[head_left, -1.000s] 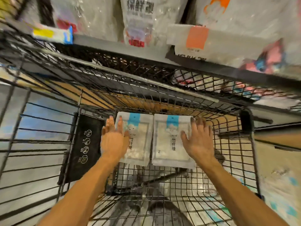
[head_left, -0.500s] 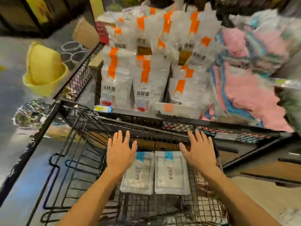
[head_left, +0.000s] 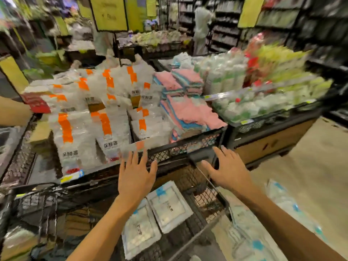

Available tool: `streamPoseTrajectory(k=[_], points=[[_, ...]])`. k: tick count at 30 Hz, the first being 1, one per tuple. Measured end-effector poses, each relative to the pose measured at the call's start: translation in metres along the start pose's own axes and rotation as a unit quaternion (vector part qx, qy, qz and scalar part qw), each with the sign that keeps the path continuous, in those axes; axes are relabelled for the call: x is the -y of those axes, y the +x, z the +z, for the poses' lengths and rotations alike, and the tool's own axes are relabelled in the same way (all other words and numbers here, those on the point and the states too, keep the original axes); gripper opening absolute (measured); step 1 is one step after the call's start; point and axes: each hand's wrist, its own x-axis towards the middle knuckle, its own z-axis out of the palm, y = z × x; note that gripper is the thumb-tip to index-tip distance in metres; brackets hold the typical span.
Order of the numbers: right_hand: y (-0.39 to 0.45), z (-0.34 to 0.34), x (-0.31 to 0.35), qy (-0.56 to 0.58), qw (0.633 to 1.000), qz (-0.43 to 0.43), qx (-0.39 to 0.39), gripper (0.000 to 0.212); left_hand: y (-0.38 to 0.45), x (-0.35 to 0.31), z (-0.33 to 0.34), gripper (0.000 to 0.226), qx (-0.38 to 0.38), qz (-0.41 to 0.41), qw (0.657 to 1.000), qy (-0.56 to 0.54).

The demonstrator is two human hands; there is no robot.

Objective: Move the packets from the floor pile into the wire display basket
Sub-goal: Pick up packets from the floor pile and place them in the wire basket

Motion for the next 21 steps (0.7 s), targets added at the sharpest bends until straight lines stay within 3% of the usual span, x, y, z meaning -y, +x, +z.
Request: streamPoseTrajectory(k=[7, 12, 21], points=[[-0.123, -0.041, -0.103, -0.003, 0.985, 0.163, -0.063, 0.106, -0.034, -0.120, 0.019, 0.068, 0.036, 0.176, 0.983, -0.028], [-0.203, -0.072, -0.175, -0.012, 0.964, 0.242, -0.109, 0.077, -0.068, -0.209, 0.031, 0.069, 0.059, 0.283, 0.957, -0.029], [-0.283, -0.080, -0.318, 0.019, 0.925, 0.356, -0.128, 0.080, -0.119, -0.359, 0.077, 0.068, 0.078, 0.367, 0.927, -0.016]])
